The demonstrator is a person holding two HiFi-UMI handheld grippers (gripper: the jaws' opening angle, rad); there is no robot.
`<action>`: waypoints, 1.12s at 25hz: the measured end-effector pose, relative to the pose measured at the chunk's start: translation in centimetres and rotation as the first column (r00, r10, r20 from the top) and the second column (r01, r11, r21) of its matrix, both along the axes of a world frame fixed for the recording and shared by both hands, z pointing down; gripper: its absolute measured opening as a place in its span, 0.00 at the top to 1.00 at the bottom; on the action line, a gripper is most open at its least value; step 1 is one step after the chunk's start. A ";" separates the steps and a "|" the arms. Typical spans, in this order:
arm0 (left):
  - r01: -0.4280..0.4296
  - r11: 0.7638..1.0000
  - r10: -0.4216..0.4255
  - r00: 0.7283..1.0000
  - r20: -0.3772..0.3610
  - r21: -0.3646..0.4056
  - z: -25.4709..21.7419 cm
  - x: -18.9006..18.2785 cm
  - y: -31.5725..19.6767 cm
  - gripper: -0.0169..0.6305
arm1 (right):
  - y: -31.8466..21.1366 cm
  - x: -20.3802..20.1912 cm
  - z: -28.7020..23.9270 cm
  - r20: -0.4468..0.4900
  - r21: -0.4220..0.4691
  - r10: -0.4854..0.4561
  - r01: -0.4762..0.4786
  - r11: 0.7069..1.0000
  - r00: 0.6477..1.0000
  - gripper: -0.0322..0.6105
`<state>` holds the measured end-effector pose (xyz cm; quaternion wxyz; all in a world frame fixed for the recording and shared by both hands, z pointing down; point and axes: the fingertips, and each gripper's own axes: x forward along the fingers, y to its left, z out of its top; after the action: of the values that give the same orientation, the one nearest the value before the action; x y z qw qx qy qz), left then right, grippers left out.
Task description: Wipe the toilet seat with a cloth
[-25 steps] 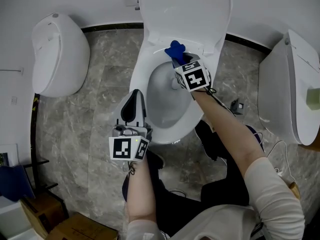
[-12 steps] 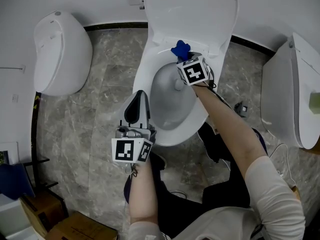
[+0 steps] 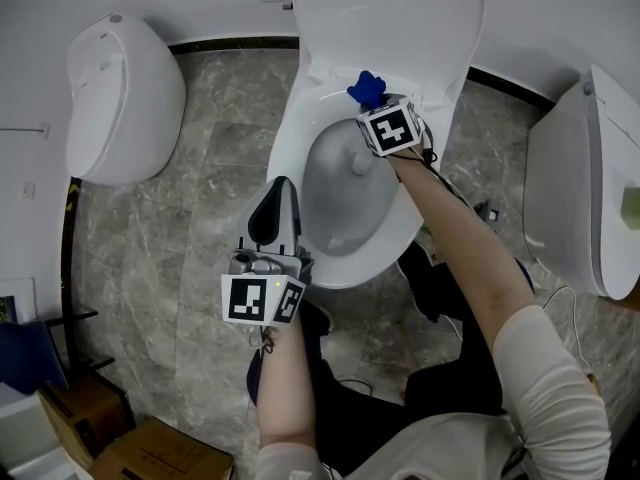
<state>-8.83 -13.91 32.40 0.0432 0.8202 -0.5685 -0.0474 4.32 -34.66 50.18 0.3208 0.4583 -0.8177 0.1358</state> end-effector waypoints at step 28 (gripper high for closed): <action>-0.029 1.000 0.029 1.000 -0.008 0.007 -0.3 0.9 0.0 0.96 | -0.1 -2.4 0.0 -0.045 -0.008 -0.086 0.086 0.996 0.995 0.81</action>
<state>-7.89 -13.96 32.10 0.0433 0.8284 -0.5560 -0.0523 1.88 -34.74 50.22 0.3462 0.4247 -0.8288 0.1138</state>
